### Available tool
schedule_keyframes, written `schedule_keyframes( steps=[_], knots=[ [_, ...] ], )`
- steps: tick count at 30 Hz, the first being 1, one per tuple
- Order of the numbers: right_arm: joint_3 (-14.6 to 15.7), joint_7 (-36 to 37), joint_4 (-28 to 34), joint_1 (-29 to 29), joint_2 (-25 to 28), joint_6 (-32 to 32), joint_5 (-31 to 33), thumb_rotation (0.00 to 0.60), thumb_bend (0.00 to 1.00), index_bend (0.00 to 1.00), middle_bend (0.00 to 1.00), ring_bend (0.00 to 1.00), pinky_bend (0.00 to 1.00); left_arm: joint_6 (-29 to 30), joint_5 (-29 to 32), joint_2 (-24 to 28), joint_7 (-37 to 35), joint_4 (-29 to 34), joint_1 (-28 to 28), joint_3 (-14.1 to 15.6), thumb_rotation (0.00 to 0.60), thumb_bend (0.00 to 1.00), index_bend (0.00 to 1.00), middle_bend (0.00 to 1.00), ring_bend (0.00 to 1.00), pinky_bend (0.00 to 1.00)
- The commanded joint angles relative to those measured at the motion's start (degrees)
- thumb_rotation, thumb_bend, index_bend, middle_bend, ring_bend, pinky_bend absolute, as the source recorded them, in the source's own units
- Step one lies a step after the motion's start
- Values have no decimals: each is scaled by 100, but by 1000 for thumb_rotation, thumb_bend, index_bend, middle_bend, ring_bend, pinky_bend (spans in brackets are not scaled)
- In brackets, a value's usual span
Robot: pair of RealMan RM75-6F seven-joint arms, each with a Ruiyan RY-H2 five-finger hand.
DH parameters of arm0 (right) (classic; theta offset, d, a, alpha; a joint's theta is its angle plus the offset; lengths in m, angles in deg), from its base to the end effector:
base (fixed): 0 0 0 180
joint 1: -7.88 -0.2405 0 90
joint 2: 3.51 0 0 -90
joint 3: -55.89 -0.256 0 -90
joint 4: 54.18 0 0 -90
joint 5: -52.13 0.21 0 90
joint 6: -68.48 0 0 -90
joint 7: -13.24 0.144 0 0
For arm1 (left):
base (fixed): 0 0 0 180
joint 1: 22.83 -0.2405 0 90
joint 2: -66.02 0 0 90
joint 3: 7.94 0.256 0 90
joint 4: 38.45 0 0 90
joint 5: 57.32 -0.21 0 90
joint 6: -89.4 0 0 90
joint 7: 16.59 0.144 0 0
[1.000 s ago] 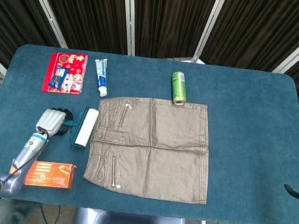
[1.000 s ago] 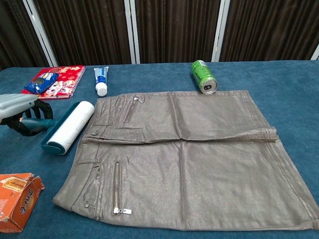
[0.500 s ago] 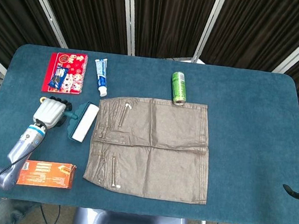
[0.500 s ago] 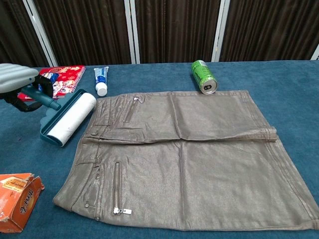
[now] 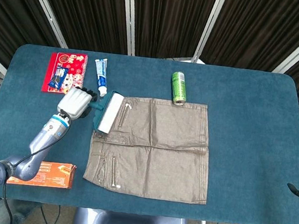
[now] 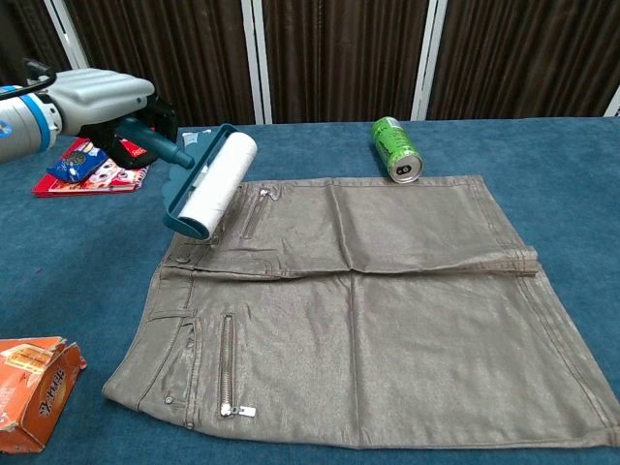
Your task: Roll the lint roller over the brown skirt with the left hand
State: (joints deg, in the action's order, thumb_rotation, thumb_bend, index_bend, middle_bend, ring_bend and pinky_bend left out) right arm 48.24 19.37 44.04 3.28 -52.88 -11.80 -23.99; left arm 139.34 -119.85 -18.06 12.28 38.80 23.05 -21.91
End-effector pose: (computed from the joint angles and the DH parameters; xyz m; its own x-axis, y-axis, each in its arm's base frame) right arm -0.3207 -0.1944 0.2432 0.4096 0.0232 0.9120 -0.9034 0.1496 0.4019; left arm -0.1586 0.3984 0.0283 0.6683 0.1045 0.7365 0.7151 -0.3632 -0.5973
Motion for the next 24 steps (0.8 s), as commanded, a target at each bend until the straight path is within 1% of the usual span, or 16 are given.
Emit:
schedule_keyframes(
  steps=[1,6,11,16,24],
  knots=[
    [-16,67,-43,-6,15,31,21,600,0,0,0,0,0,-107,352,-169,501,53,247,17,600,789,552,418,386,458],
    [-19,120,-67,5,30,29,28,600,0,0,0,0,0,-124,804,-277,1058,41,428,127,600,796,561,422,390,462],
    [-25,161,-96,11,35,45,57,600,0,0,0,0,0,-125,1102,-329,1381,20,561,231,600,796,569,425,393,464],
    [-44,214,-107,14,43,53,91,600,0,0,0,0,0,-48,1198,-444,1712,57,761,327,600,813,573,429,396,467],
    [-53,268,-110,16,56,79,117,600,0,0,0,0,0,4,1565,-807,2188,113,1169,335,600,814,577,434,399,469]
  ],
)
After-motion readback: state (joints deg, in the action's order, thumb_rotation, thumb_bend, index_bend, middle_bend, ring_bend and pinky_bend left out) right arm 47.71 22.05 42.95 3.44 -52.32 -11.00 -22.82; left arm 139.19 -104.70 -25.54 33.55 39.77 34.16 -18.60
